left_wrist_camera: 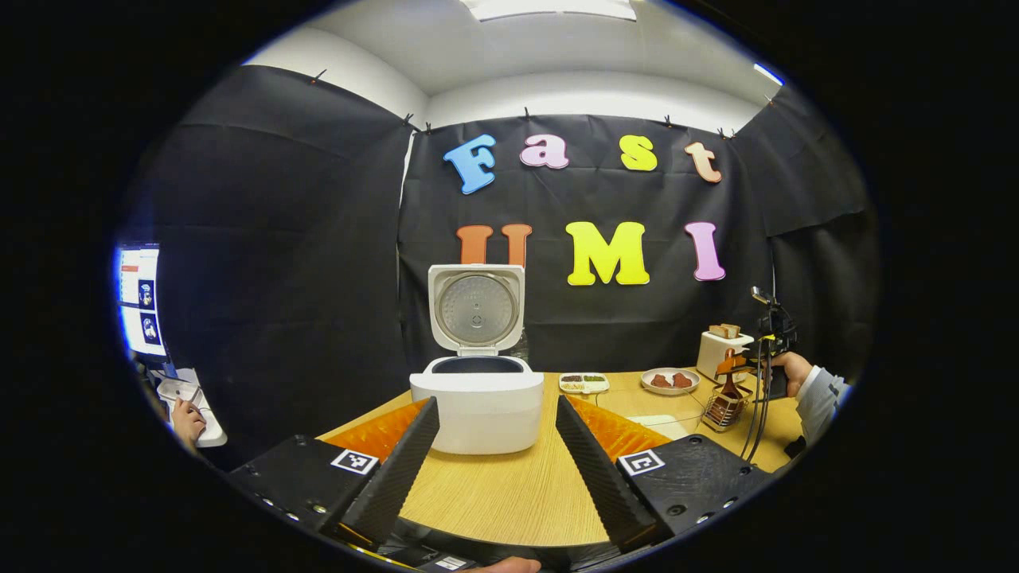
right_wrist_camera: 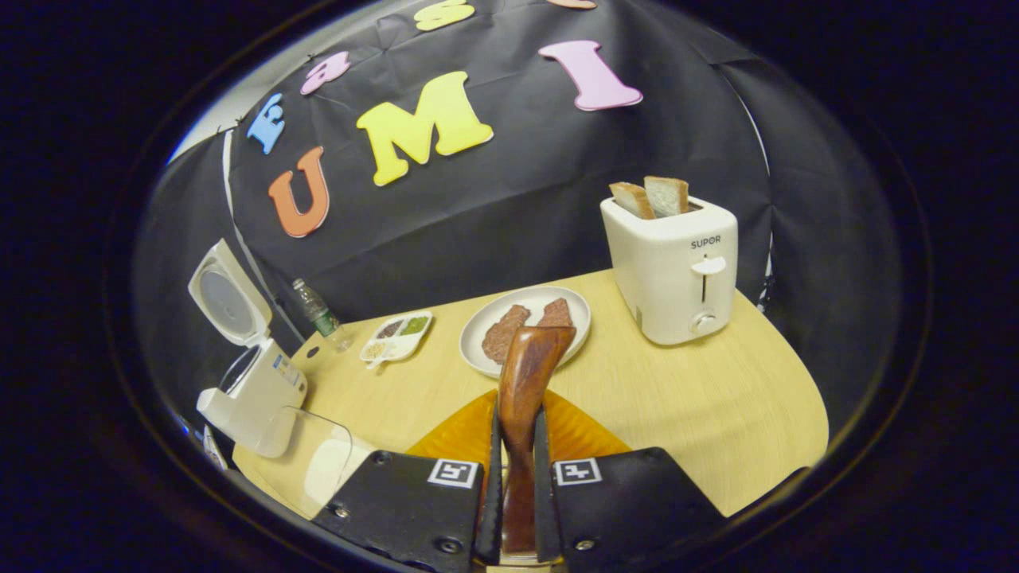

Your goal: Close the left gripper, press the button to open the rice cooker; take a wooden spoon from the chopstick holder with the right hand, scoop a spoonful of rice and pour it into the rice cooker, then put the wooden spoon back into the chopstick holder.

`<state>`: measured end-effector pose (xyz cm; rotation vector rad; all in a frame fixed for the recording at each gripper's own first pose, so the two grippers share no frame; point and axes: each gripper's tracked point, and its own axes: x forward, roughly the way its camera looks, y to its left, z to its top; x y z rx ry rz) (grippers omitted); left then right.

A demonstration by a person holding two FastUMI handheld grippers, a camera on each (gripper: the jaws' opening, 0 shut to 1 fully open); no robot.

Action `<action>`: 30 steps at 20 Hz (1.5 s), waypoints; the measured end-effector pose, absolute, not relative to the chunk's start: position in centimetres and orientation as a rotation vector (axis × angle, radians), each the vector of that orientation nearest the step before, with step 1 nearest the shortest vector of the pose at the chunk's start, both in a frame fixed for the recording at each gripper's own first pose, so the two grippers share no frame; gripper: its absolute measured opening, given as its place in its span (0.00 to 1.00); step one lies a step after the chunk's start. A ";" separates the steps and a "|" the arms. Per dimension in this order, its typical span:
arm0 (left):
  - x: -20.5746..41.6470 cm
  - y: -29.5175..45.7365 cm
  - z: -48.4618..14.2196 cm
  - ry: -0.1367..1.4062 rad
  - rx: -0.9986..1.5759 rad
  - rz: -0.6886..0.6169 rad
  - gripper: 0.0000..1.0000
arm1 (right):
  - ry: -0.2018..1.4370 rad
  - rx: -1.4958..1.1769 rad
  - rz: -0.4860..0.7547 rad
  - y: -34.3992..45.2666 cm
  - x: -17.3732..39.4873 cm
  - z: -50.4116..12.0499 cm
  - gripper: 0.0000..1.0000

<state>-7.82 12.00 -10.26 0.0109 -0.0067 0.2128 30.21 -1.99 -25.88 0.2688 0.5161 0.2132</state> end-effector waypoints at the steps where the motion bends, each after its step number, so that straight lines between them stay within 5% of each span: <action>1: -7.9 11.9 -10.2 -0.009 0.009 0.209 0.94 | 0.504 0.266 0.217 -2.0 29.9 -25.3 0.20; 17: -8.8 11.1 -10.3 -0.019 0.000 0.147 0.94 | 0.125 0.133 0.153 2.4 22.5 -11.9 0.16; 30: -9.9 11.8 -10.2 -0.024 0.034 0.174 0.94 | 0.068 -0.027 0.220 18.4 21.1 -14.6 0.16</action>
